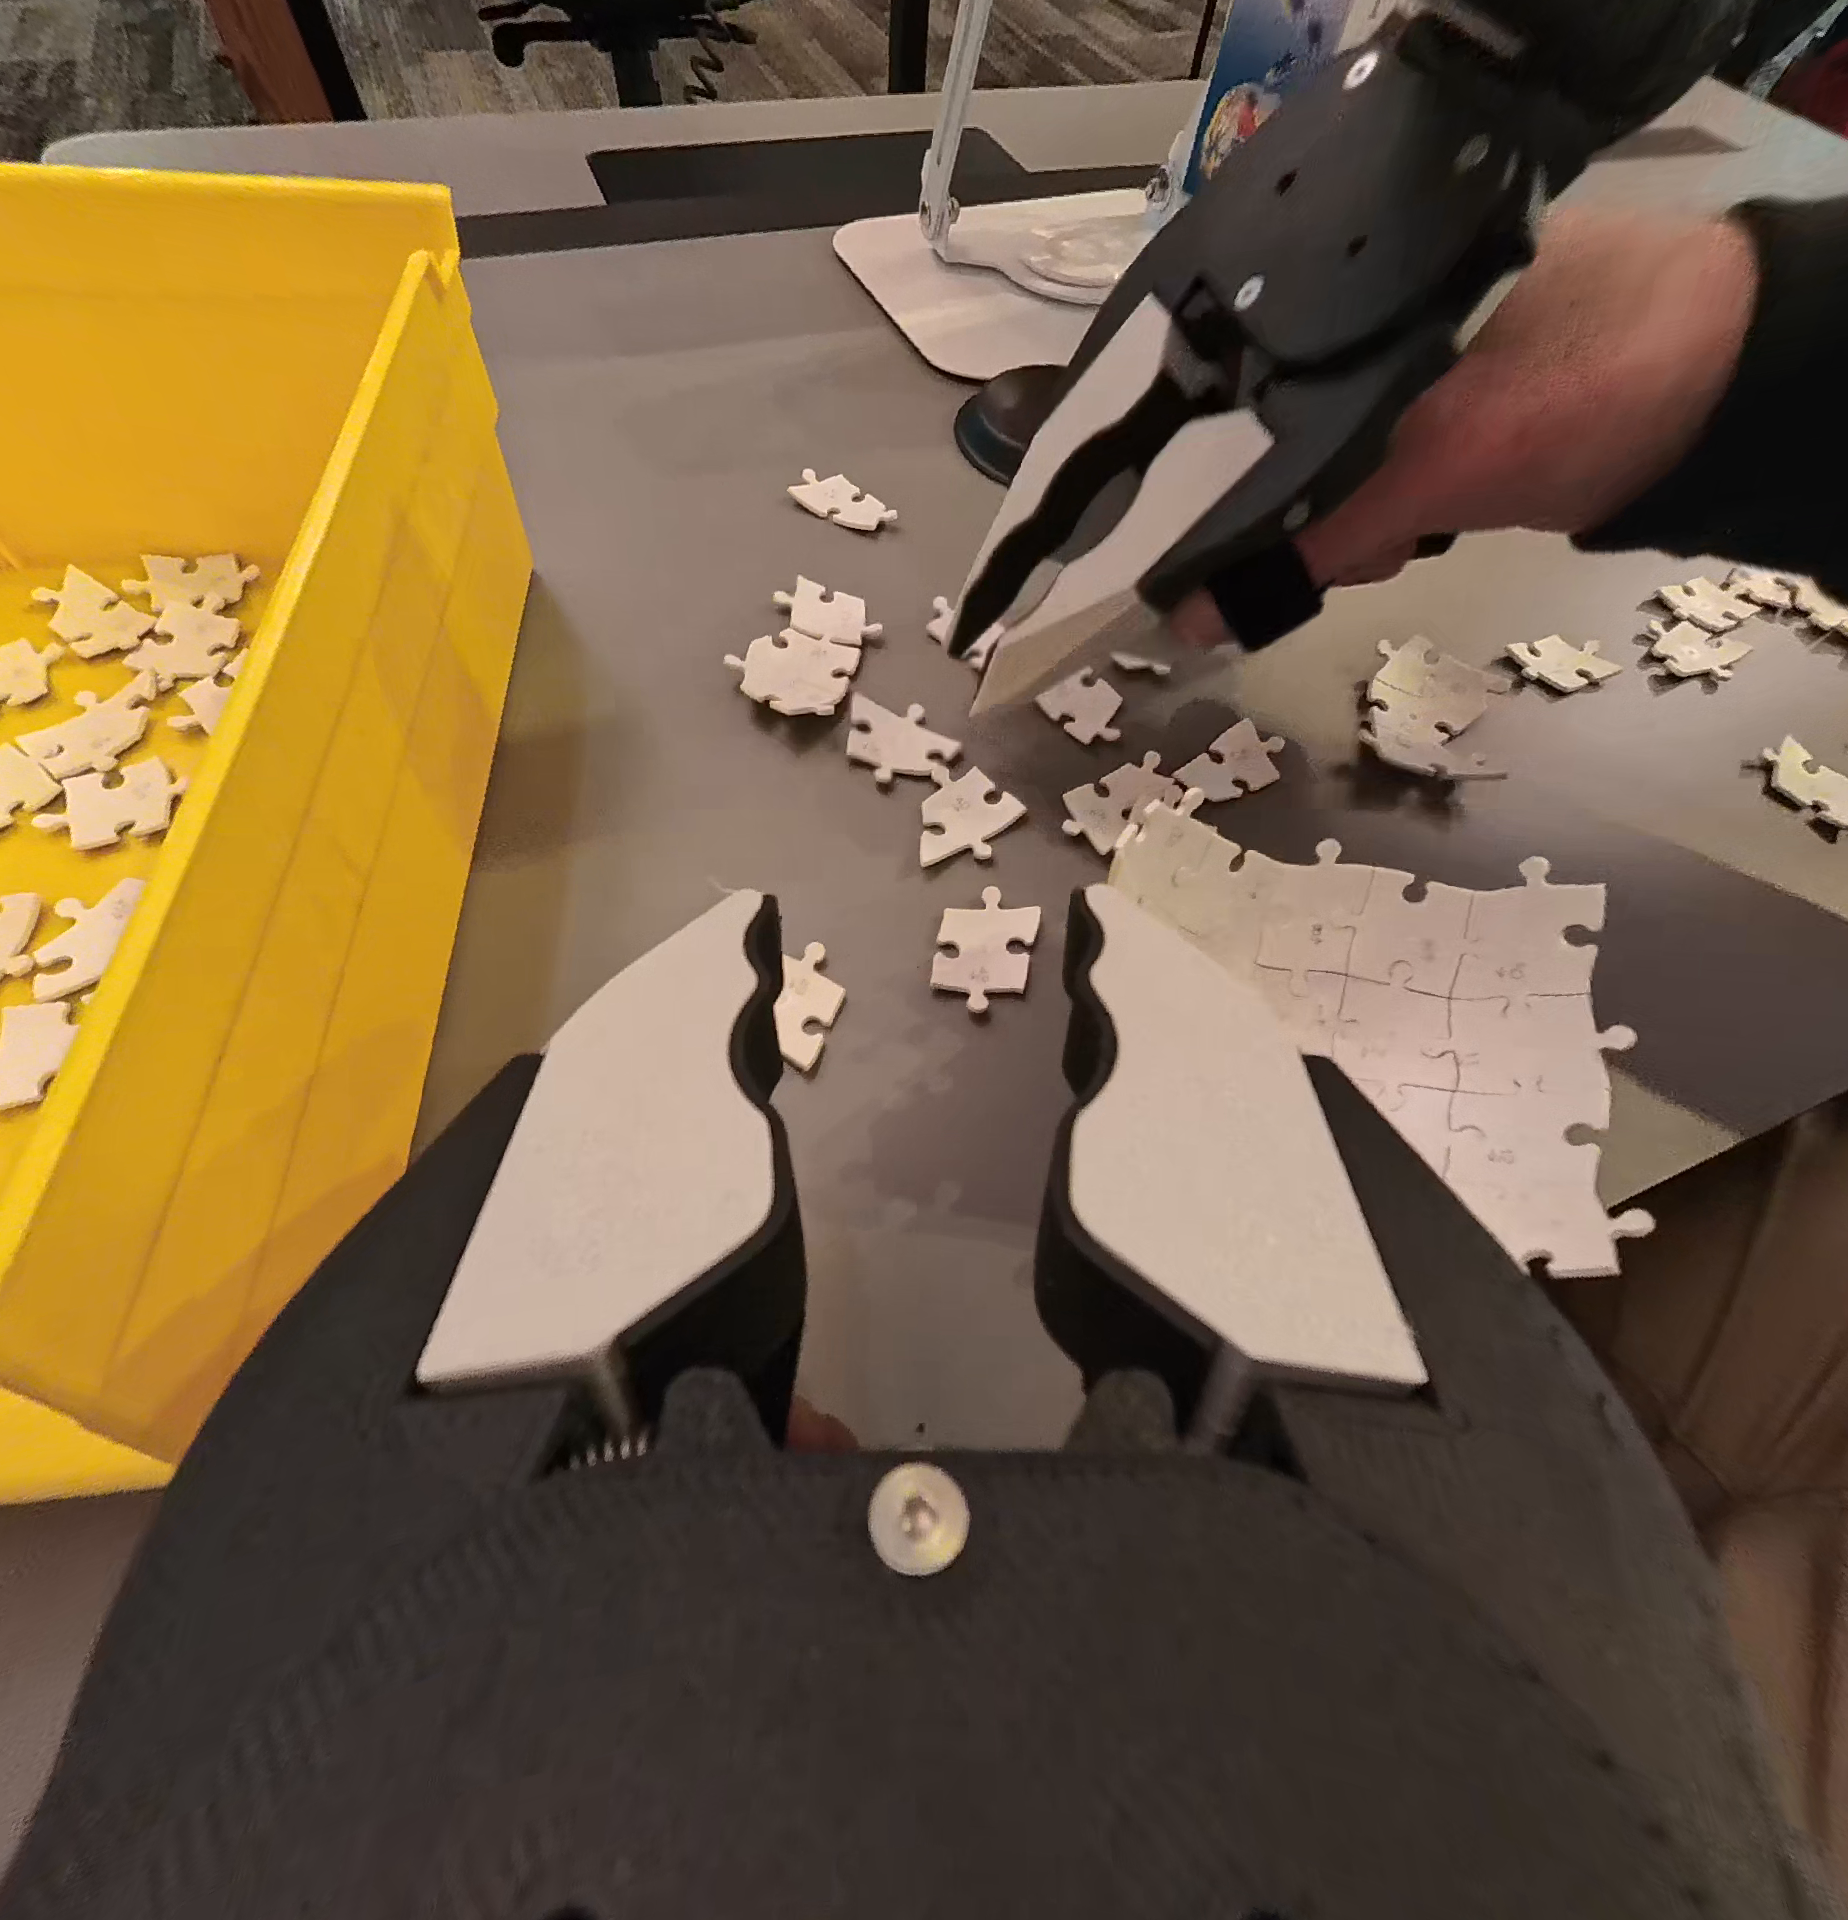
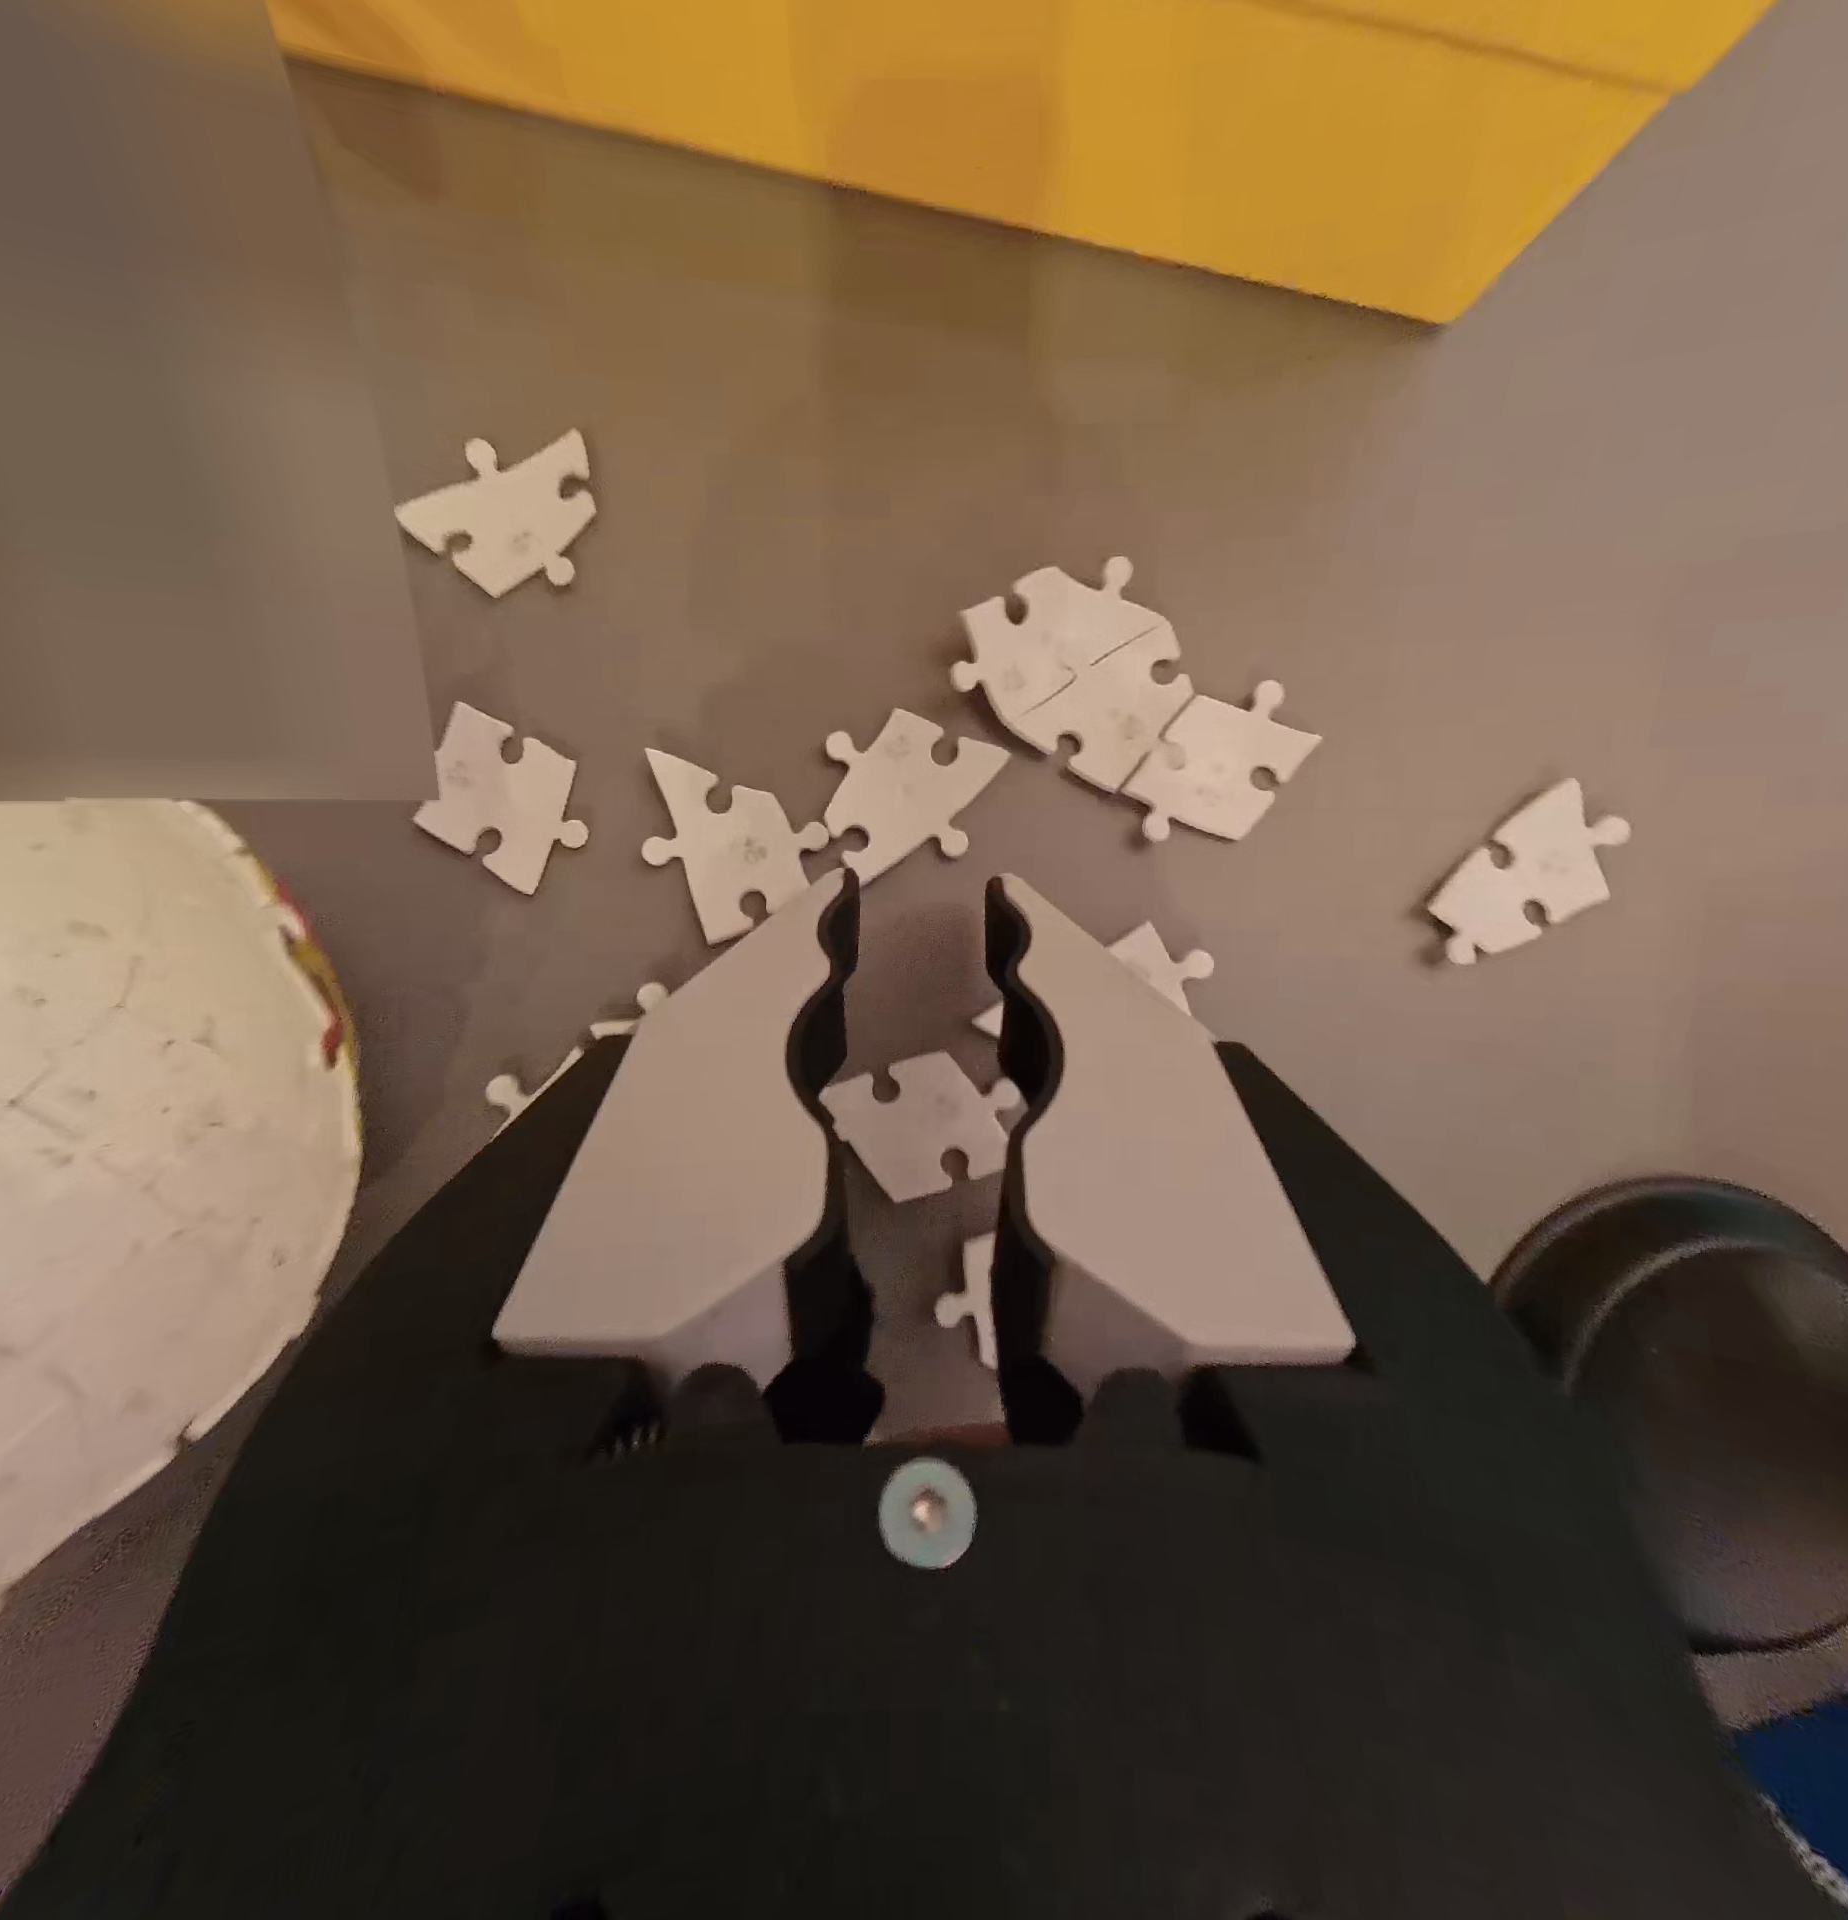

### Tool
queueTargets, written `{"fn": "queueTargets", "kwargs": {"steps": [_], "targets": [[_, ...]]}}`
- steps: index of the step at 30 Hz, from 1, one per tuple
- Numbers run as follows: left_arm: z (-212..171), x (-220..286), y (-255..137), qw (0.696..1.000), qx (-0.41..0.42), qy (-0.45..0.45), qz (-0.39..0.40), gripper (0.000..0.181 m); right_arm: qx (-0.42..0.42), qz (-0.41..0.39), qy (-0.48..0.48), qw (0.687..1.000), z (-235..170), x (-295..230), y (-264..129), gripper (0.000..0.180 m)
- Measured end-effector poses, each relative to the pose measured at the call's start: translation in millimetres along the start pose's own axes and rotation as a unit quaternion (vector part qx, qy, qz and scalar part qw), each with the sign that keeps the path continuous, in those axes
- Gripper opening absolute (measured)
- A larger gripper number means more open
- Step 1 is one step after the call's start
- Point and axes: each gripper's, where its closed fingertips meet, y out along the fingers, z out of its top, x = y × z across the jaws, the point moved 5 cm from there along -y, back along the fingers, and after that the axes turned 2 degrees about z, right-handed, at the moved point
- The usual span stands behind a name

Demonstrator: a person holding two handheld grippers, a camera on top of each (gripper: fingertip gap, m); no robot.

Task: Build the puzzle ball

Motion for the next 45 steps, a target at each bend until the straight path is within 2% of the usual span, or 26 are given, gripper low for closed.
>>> {"fn": "queueTargets", "kwargs": {"steps": [5, 19, 20, 21, 26, 27, 29, 34, 41, 43, 44, 45], "targets": [[0, -1, -1, 1.000, 0.002, -0.001, -0.001, 0.052, -0.012, -0.009, -0.007, 1.000, 5, -6, 19, 0.026], [1, -1, -2, 1.000, 0.003, 0.003, -0.001, 0.052, -0.019, -0.015, -0.009, 1.000, 8, 6, 14, 0.021], [1, -1, -2, 1.000, 0.004, 0.002, -0.001, 0.052, -0.016, -0.013, -0.008, 1.000, 7, 6, 12, 0.016], [1, -1, -2, 1.000, 0.003, 0.002, -0.001, 0.052, -0.011, -0.016, -0.008, 1.000, 7, 7, 9, 0.000], [0, -1, -1, 1.000, 0.002, 0.003, -0.002, 0.053, -0.017, -0.010, -0.003, 1.000, -3, 10, -9, 0.000], [0, -1, 0, 1.000, 0.002, 0.003, -0.002, 0.053, -0.012, -0.013, -0.001, 1.000, -4, 11, -11, 0.001], [1, 0, 0, 1.000, 0.002, 0.003, -0.002, 0.053, 0.003, -0.013, 0.001, 1.000, 2, 12, -12, 0.022], [3, 1, 0, 1.000, 0.003, 0.008, 0.000, 0.053, 0.029, -0.047, -0.035, 0.998, 41, 31, -7, 0.031], [4, 1, -1, 1.000, 0.008, 0.008, 0.001, 0.052, 0.010, -0.009, -0.031, 0.999, 76, 71, 53, 0.055], [3, 0, -1, 1.000, 0.008, 0.008, 0.000, 0.053, -0.009, -0.002, -0.038, 0.999, 74, 75, 68, 0.057], [3, 0, -1, 1.000, 0.008, 0.007, 0.000, 0.053, -0.006, 0.003, -0.033, 0.999, 75, 75, 72, 0.054], [3, 0, -1, 1.000, 0.009, 0.006, -0.001, 0.053, 0.000, 0.008, -0.025, 1.000, 78, 75, 74, 0.042]]}}
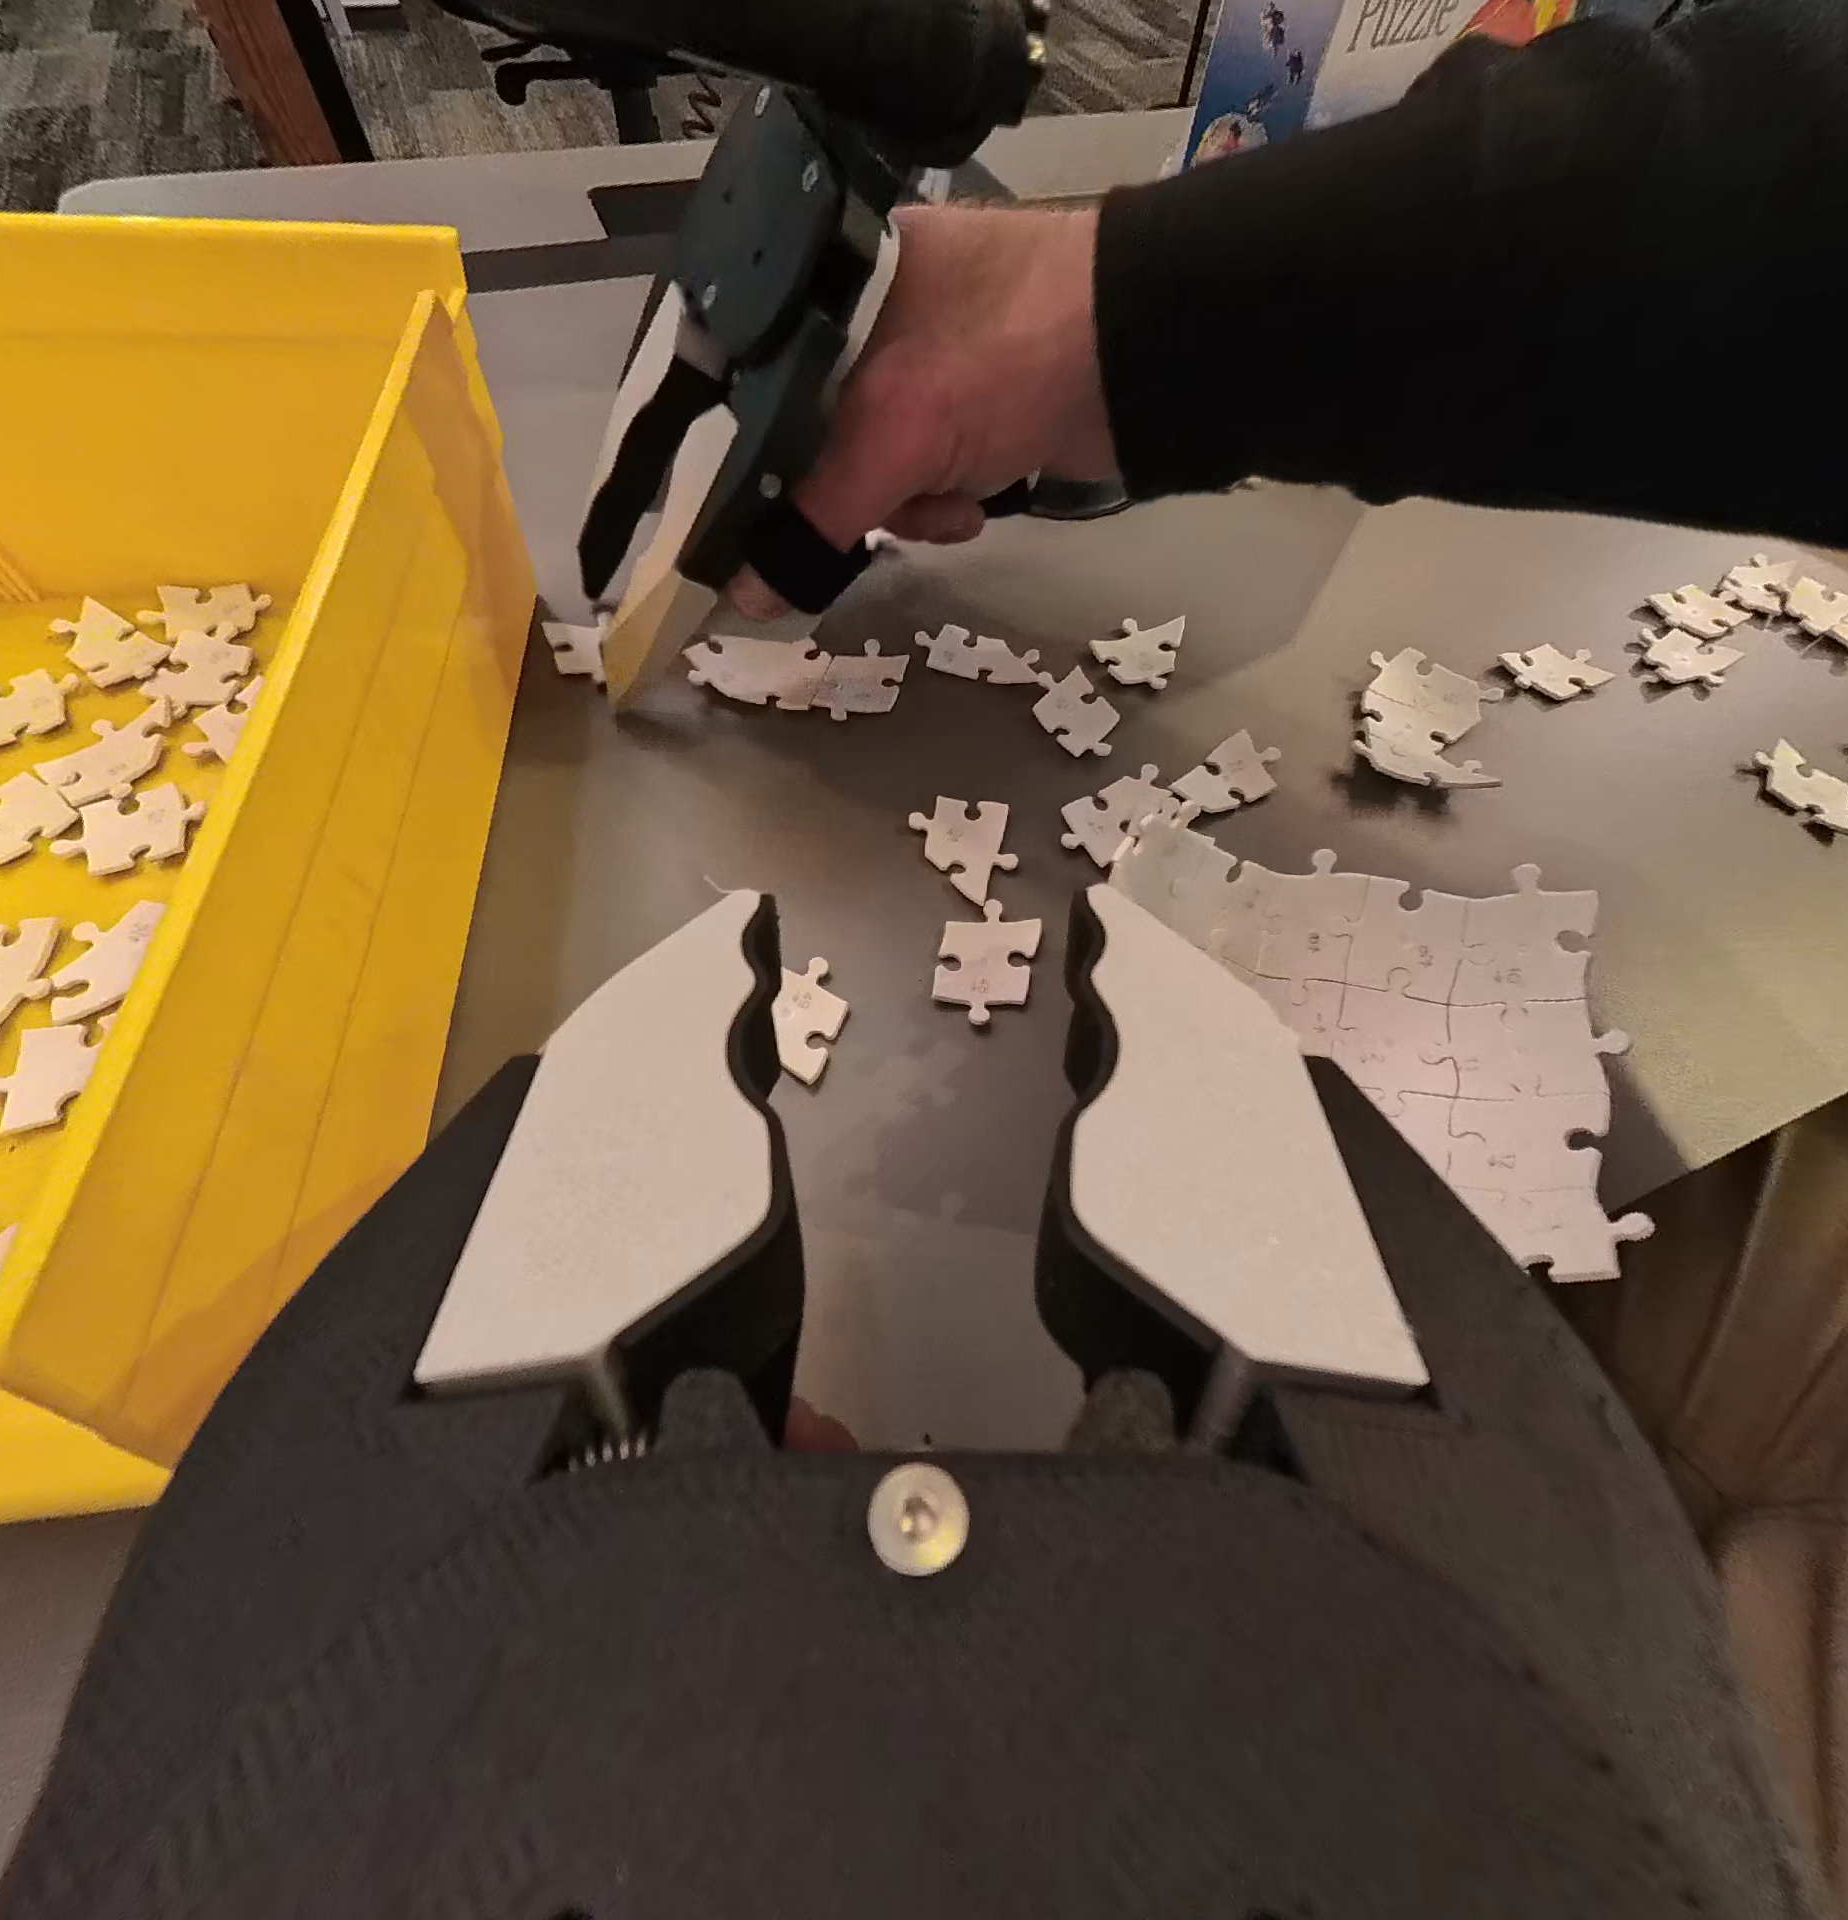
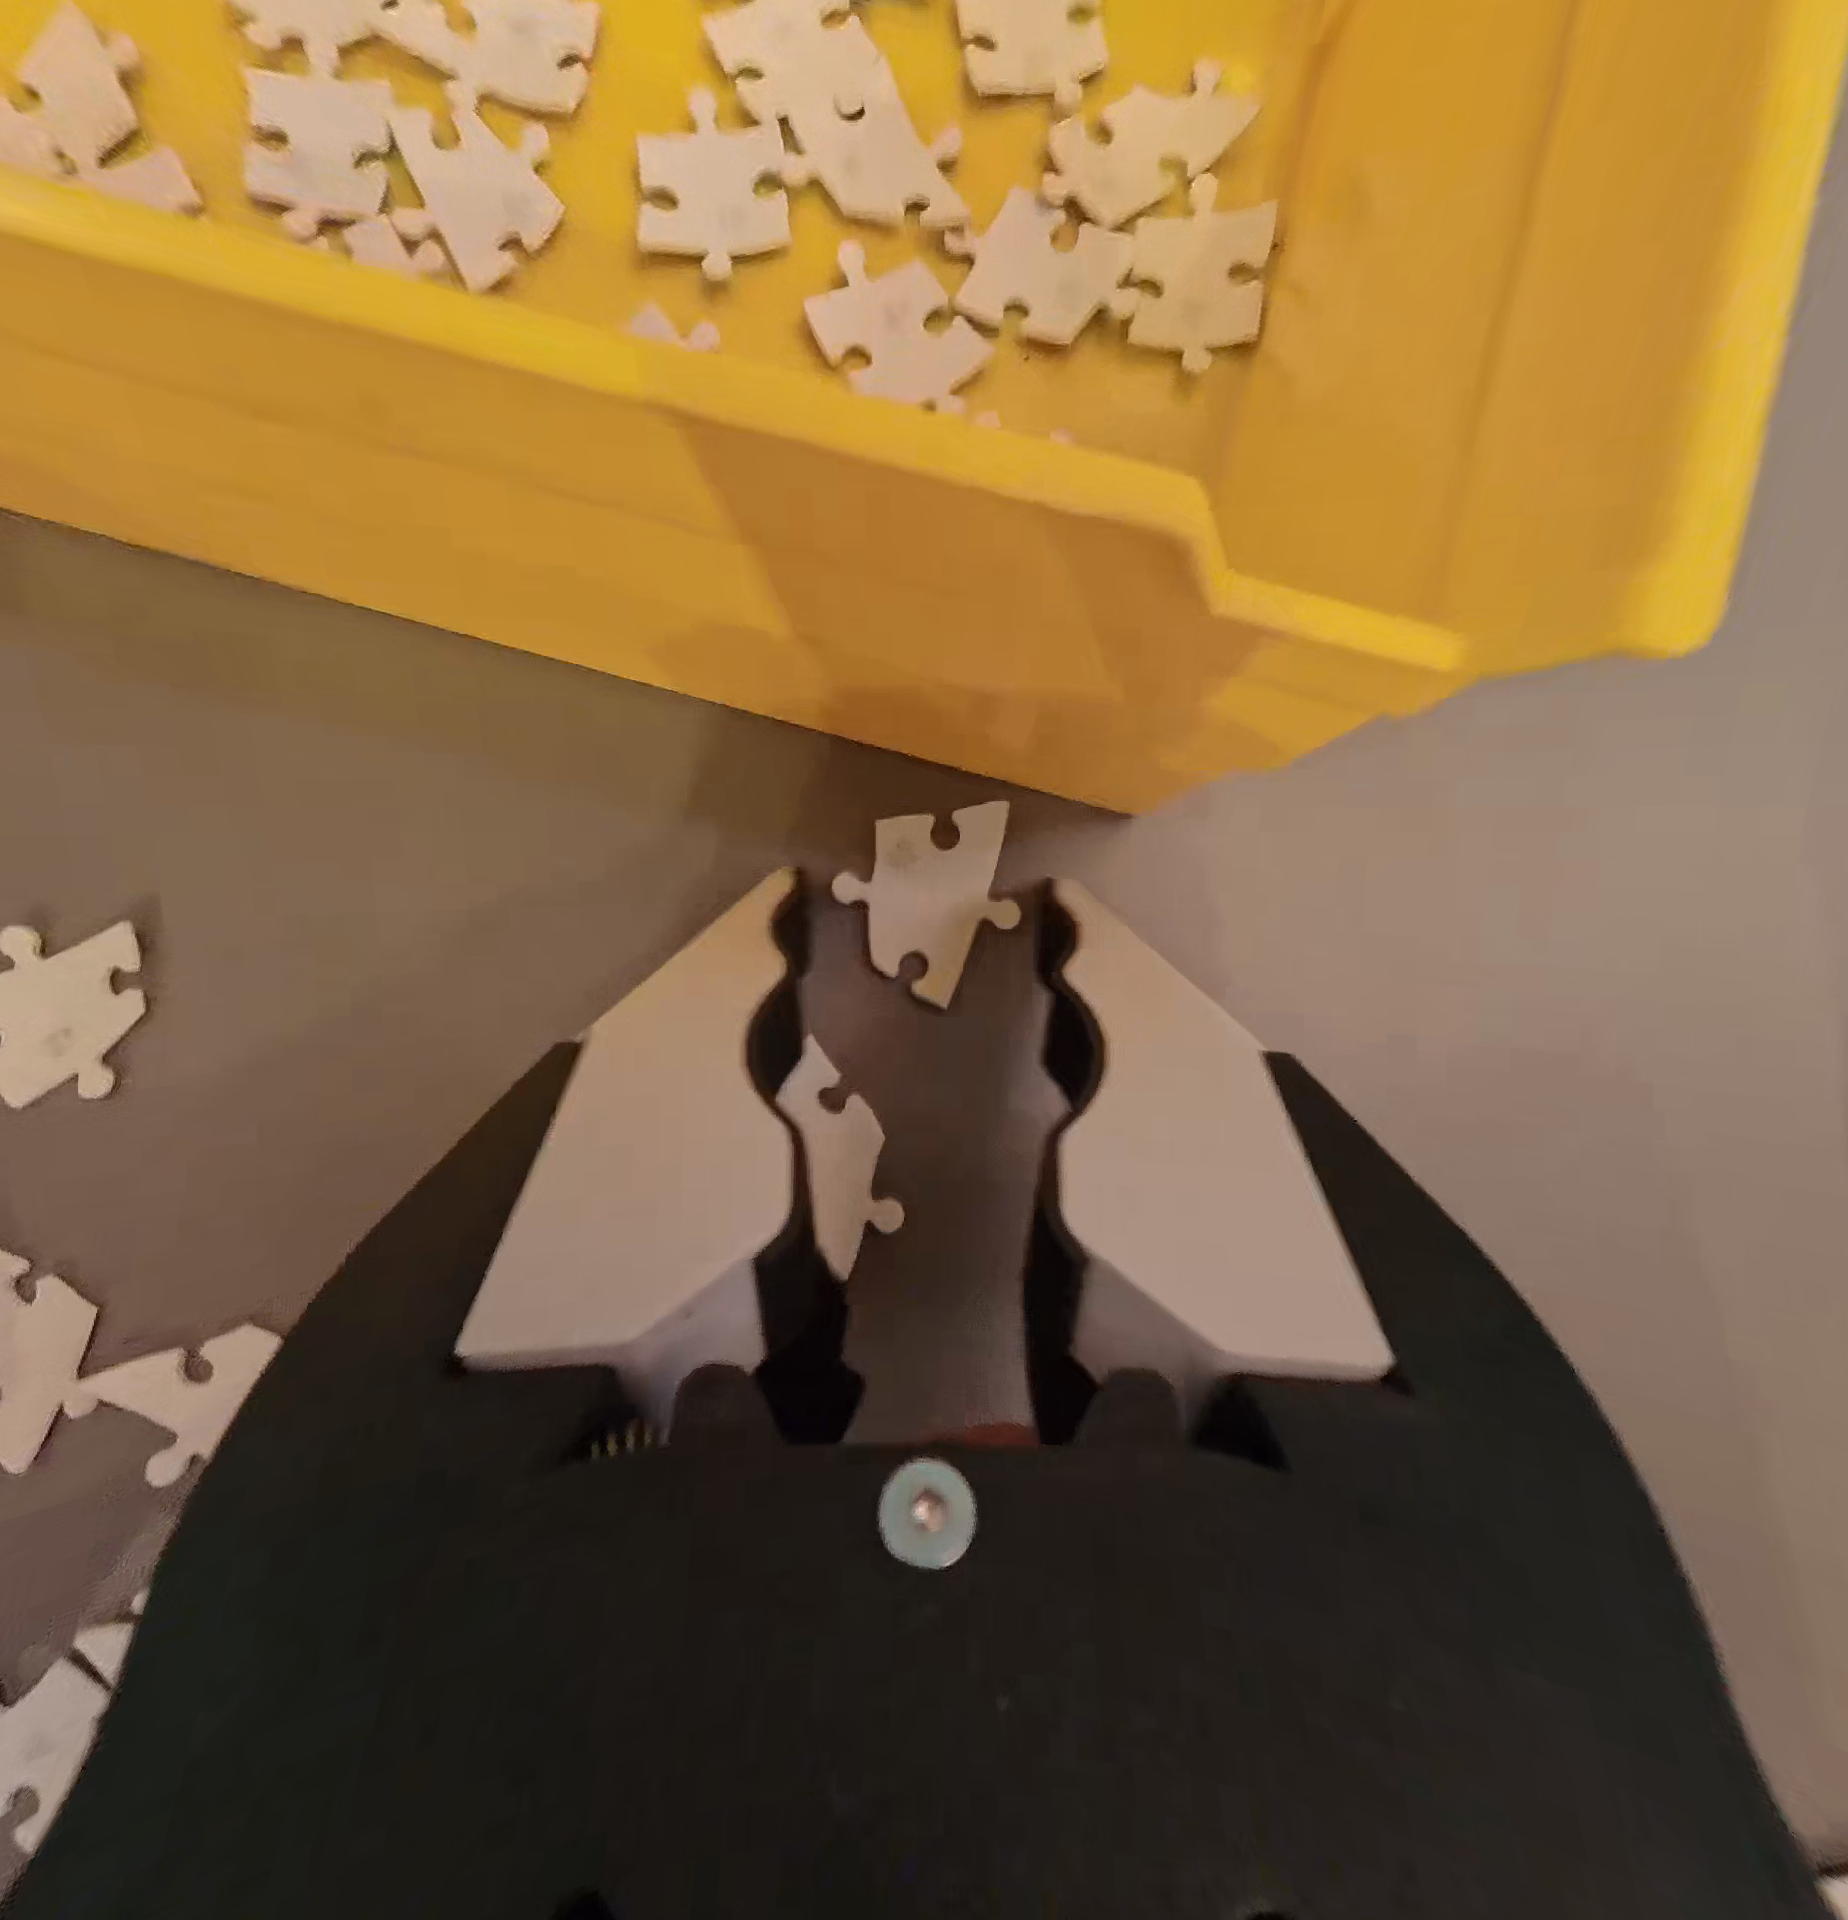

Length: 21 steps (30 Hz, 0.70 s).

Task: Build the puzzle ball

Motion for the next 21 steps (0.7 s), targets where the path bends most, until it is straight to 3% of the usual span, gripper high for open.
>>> {"fn": "queueTargets", "kwargs": {"steps": [2, 12, 16, 21], "targets": [[0, -1, 0, 1.000, 0.001, -0.002, -0.001, 0.053, 0.004, -0.003, 0.008, 1.000, 2, 2, 2, 0.029], [1, -2, -2, 1.000, 0.006, -0.006, -0.002, 0.053, 0.019, 0.002, 0.020, 1.000, -4, 2, -11, 0.028], [1, -1, -1, 1.000, 0.006, -0.006, -0.002, 0.053, 0.036, -0.003, 0.019, 0.999, -3, 2, -43, 0.028], [2, 1, -1, 1.000, 0.007, -0.004, -0.003, 0.053, 0.049, -0.016, 0.014, 0.999, -21, -22, -125, 0.028]]}}
